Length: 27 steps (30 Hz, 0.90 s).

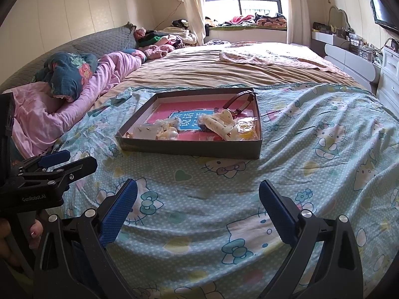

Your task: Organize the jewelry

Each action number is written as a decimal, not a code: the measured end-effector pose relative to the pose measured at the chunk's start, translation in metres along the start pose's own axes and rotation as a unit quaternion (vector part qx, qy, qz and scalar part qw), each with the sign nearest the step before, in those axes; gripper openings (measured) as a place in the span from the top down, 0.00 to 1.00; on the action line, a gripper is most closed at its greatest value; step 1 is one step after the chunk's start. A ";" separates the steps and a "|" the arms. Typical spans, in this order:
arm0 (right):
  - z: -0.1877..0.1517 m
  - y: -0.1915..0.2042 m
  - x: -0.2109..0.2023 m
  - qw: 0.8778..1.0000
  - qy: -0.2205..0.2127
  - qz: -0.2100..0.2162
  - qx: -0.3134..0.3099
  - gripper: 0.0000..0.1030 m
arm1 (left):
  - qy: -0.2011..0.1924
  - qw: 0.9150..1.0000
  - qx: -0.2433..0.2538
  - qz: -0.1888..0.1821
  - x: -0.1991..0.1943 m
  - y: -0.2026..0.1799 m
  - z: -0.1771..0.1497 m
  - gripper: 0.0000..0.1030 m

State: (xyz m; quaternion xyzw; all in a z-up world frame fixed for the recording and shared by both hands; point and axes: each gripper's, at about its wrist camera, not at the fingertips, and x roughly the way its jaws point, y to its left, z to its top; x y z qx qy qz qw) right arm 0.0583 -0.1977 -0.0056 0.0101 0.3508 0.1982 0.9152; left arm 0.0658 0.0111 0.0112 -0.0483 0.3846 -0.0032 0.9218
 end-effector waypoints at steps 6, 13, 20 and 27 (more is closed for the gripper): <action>0.000 0.000 0.000 1.000 0.000 0.000 -0.001 0.06 | 0.001 1.000 0.001 0.003 -0.001 0.000 0.000 0.09; 0.001 0.002 0.001 1.000 0.002 0.000 -0.002 0.06 | 0.005 1.000 0.001 0.007 0.002 -0.001 0.000 0.09; 0.001 0.003 0.001 1.000 0.005 -0.004 -0.004 0.06 | 0.008 1.000 0.007 0.012 0.003 -0.002 0.000 0.09; 0.001 -0.001 0.002 1.000 0.007 -0.015 -0.003 0.06 | 0.007 1.000 0.013 0.014 0.004 -0.005 0.000 0.09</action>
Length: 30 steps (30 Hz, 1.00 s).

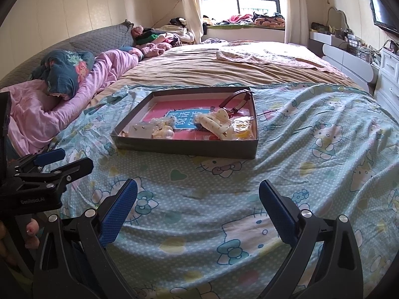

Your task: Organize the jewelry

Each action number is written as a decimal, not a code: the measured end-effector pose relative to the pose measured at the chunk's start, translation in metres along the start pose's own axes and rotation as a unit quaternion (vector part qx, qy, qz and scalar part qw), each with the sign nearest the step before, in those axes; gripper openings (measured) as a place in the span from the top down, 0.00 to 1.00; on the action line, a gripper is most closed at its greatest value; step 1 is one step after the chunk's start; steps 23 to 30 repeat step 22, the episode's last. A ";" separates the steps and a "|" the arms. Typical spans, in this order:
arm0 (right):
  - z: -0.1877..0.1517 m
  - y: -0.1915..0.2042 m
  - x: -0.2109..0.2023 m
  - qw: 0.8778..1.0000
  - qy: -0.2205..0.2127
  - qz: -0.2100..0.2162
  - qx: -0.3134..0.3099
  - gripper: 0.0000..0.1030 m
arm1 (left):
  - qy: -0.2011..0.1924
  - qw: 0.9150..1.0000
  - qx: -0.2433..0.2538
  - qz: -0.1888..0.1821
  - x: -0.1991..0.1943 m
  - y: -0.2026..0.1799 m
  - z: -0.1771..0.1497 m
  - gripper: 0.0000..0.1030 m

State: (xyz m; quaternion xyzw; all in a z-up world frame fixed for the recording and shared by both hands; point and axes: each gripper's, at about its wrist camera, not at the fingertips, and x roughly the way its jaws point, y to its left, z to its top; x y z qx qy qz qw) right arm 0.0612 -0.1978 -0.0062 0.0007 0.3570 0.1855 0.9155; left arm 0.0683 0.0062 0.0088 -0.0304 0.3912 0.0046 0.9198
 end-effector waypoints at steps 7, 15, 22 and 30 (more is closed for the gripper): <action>0.010 -0.030 0.008 0.999 0.001 -0.033 0.025 0.06 | 0.023 0.997 0.002 0.074 0.015 0.007 0.005 0.09; 0.031 -0.140 0.026 0.982 -0.021 -0.153 0.108 0.05 | 0.058 0.989 -0.114 0.080 0.047 0.080 0.016 0.09; 0.048 -0.260 0.064 0.946 0.008 -0.293 0.140 0.05 | 0.103 0.953 -0.204 0.197 0.106 0.197 0.048 0.09; 0.048 -0.260 0.064 0.946 0.008 -0.293 0.140 0.05 | 0.103 0.953 -0.204 0.197 0.106 0.197 0.048 0.09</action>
